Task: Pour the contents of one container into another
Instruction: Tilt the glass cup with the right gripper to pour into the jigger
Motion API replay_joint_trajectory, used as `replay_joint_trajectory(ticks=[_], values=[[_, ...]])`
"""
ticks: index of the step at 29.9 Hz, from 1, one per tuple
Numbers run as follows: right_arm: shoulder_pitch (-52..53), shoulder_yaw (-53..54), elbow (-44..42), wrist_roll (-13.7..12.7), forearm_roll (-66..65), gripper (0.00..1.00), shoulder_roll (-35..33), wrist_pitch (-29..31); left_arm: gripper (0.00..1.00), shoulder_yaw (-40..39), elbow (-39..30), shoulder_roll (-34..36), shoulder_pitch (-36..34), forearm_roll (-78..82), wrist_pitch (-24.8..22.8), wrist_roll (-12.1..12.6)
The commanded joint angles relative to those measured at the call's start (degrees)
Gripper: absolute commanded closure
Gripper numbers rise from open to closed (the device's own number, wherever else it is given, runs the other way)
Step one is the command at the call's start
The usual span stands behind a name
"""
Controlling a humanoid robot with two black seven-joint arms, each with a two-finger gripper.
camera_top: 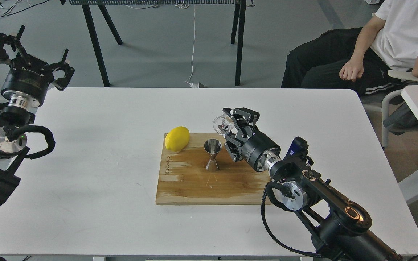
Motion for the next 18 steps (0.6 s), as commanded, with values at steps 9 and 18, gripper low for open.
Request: replay_joint_trajectory(ticks=[9,18], values=[[0.1,-2.8,0.1,0.5,-8.3,0.69,0.0,-3.5,0.0,-0.1,0.4,0.0,0.0,-0.1,0.0,-0.1],[0.1,-4.0,-0.3,0.9,-15.0,0.69,0.0,-5.0,0.0,-0.1,0.7,0.0,0.0,-0.1,-0.2,-0.1]])
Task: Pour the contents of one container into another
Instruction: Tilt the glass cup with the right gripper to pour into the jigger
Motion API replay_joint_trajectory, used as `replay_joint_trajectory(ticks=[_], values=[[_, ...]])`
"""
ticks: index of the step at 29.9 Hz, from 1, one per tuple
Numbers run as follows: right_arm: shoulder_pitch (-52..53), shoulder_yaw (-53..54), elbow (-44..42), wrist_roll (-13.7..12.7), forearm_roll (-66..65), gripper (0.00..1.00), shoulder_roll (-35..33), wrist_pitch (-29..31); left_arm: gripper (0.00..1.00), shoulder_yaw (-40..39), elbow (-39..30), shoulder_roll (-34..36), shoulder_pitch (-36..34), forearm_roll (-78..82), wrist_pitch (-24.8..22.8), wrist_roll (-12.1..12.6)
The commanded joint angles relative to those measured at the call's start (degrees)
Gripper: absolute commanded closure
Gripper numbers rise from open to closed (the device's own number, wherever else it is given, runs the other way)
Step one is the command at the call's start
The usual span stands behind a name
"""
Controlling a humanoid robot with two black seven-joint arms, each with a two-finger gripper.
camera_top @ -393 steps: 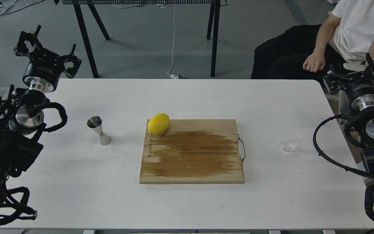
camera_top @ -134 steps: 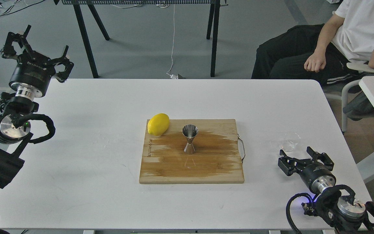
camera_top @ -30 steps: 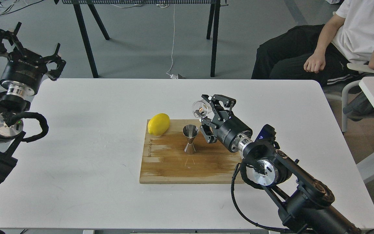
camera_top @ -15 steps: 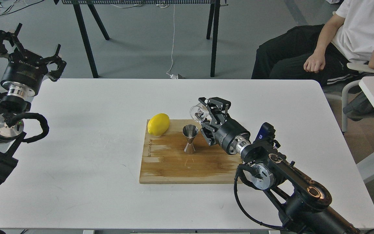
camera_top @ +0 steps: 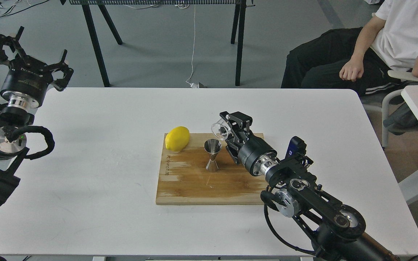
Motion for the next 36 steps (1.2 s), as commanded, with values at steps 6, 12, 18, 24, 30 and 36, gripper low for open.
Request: replay_joint_trajectory(ticks=[6,12,18,24,30,36], values=[[0.1,-1.6,-0.4,0.0,-4.5,0.69,0.0,-1.8,0.0,0.0,0.2,0.0,0.0,0.1,-0.2,0.0],[0.8,-2.6,-0.5,0.0,-4.6,0.69,0.0,-2.3,0.0,0.0,0.2,0.1,0.0,0.1,-0.3,-1.1],[2.0,-4.6,-0.7,0.3,-4.9,0.69,0.0,-4.4,0.0,0.0,0.8,0.1,0.0,0.0,-0.4,-1.4],[2.0,-5.0,-2.1,1.7,-7.0,0.69,0.0,-4.9,0.0,0.0,1.2,0.2,0.0,0.0,-0.5,-1.4],[2.2,-5.0,-2.1,1.6,-7.2,0.69,0.0,-4.9,0.0,0.0,1.2,0.2,0.0,0.0,-0.5,-1.4],[2.9,-6.1,-2.1,1.6,-7.2,0.69,0.0,-5.1,0.0,0.1,1.6,0.2,0.1,0.0,-0.5,-1.5]])
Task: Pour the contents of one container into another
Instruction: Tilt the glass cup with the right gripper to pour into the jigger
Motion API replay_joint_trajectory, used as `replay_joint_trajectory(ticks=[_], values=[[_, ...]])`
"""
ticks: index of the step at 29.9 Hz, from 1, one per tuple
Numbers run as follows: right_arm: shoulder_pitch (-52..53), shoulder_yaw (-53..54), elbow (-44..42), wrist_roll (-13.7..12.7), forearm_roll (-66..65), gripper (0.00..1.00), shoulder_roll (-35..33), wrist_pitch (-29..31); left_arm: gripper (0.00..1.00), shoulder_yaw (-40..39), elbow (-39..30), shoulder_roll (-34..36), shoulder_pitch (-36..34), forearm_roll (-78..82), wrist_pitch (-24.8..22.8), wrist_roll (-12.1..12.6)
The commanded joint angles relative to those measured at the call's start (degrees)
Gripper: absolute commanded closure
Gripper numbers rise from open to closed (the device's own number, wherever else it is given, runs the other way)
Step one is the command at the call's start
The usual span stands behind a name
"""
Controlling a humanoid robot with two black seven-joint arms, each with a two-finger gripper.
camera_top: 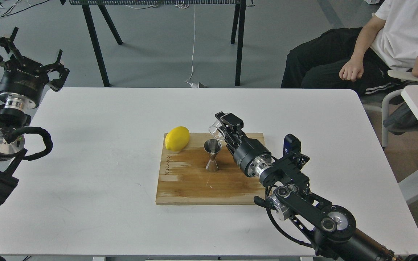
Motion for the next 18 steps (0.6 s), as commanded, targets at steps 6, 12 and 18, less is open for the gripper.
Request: replay_joint_trajectory(ticks=[6,12,18], values=[[1.7,-2.5,-1.6,0.1,-1.2,0.69,0.0,-2.0,0.0,0.0,1.1,-0.1,0.1,0.0,-0.3,0.0],[1.9,-3.3,-1.7,0.4,-4.4,0.69,0.0,-2.4,0.0,0.0,1.1,-0.1,0.0,0.0,-0.3,0.0],[2.0,-4.9,-1.6,0.5,-6.3,0.69,0.0,-3.1,0.0,0.0,1.1,0.0,0.0,0.0,-0.3,0.0]])
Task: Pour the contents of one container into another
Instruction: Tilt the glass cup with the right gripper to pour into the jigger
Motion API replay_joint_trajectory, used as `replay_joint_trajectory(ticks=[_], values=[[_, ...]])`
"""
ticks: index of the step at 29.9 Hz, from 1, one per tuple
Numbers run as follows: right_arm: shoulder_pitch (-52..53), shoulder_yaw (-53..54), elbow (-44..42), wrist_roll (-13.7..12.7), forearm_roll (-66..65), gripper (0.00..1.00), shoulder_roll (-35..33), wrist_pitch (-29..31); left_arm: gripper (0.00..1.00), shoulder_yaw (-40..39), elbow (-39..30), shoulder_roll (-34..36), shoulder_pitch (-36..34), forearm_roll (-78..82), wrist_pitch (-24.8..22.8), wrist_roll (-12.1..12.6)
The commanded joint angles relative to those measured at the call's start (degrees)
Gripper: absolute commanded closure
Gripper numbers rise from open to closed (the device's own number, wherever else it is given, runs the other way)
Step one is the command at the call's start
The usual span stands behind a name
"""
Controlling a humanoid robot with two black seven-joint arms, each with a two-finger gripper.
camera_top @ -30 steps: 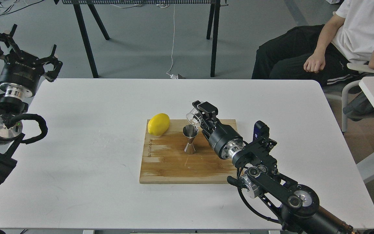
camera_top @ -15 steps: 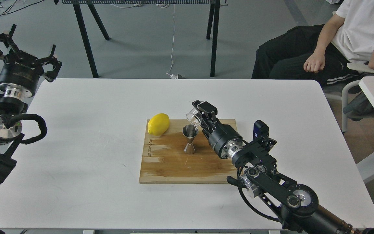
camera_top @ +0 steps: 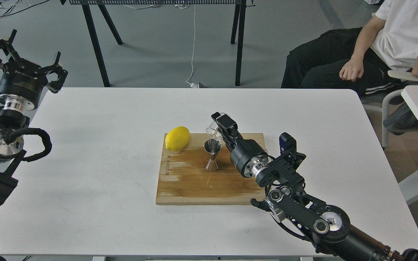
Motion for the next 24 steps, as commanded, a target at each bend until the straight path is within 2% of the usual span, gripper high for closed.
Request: replay_joint_trajectory(ticks=[1,24], values=[[0.0,-0.7,0.1,0.0,-0.4,0.69,0.0,-0.2,0.0,0.0,0.0,0.0,0.0,0.0,0.0,0.0],[0.0,-4.5,0.2,2.0,-11.5,0.68,0.0,-0.4,0.0,0.0,0.1,0.1,0.1,0.0,0.0,-0.1]])
